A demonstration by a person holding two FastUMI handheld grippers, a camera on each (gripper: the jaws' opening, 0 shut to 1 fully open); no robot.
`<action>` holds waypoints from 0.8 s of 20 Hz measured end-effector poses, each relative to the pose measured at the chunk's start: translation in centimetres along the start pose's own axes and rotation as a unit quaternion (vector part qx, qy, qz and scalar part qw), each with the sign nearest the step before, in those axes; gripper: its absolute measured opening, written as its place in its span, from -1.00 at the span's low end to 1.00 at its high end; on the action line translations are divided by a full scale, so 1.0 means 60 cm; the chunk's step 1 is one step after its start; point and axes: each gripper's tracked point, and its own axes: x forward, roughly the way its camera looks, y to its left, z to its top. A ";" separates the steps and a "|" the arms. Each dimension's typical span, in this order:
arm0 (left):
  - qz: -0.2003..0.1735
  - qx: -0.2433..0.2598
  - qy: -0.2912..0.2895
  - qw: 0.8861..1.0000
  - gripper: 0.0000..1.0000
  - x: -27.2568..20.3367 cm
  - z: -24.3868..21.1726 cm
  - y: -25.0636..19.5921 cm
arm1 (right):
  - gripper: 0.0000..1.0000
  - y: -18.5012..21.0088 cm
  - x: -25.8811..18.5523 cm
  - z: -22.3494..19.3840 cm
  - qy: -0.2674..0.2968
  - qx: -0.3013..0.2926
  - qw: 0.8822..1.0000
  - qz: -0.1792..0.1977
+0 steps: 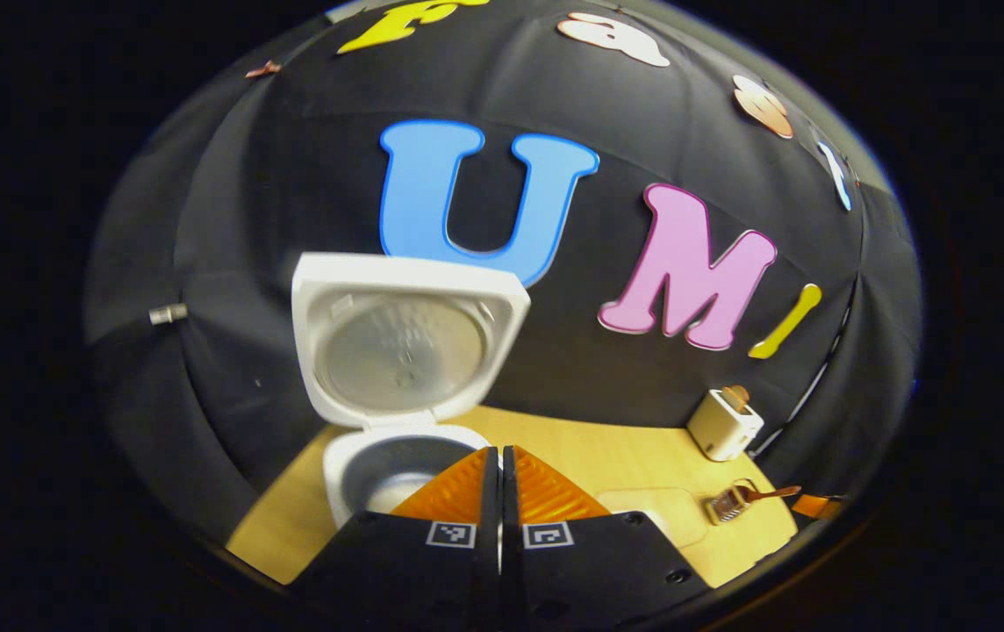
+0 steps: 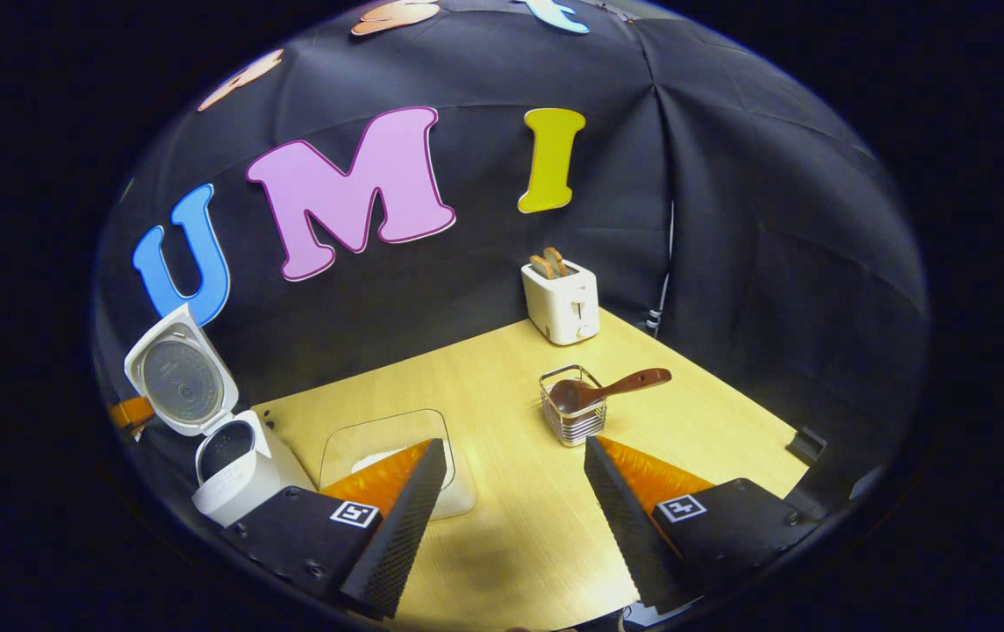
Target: Close the left gripper, press the button to open the rice cooker; take a wooden spoon from the chopstick holder with the right hand, scoop a spoonful of rice and pour it into the rice cooker, then put the wooden spoon back into the chopstick holder.
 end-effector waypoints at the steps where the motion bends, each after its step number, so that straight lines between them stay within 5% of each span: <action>1: -0.009 -0.007 0.013 1.000 -0.89 -0.005 -0.023 -0.010 | 0.97 -0.006 0.001 0.002 -0.001 0.003 1.000 -0.005; 6: -0.044 -0.004 0.040 0.998 -0.88 -0.023 -0.068 -0.081 | 0.97 -0.066 0.035 0.017 -0.004 0.031 0.999 -0.029; 9: -0.083 -0.009 0.023 0.996 -0.68 -0.025 -0.053 -0.137 | 0.97 -0.113 0.074 0.021 -0.001 0.044 0.998 -0.044; 13: -0.079 0.003 0.024 0.997 0.89 -0.014 -0.048 -0.176 | 0.97 -0.157 0.138 0.021 -0.005 0.051 0.998 -0.033; 16: -0.056 0.020 0.026 0.998 0.90 -0.009 -0.048 -0.197 | 0.97 -0.190 0.190 -0.001 0.015 0.067 0.997 -0.030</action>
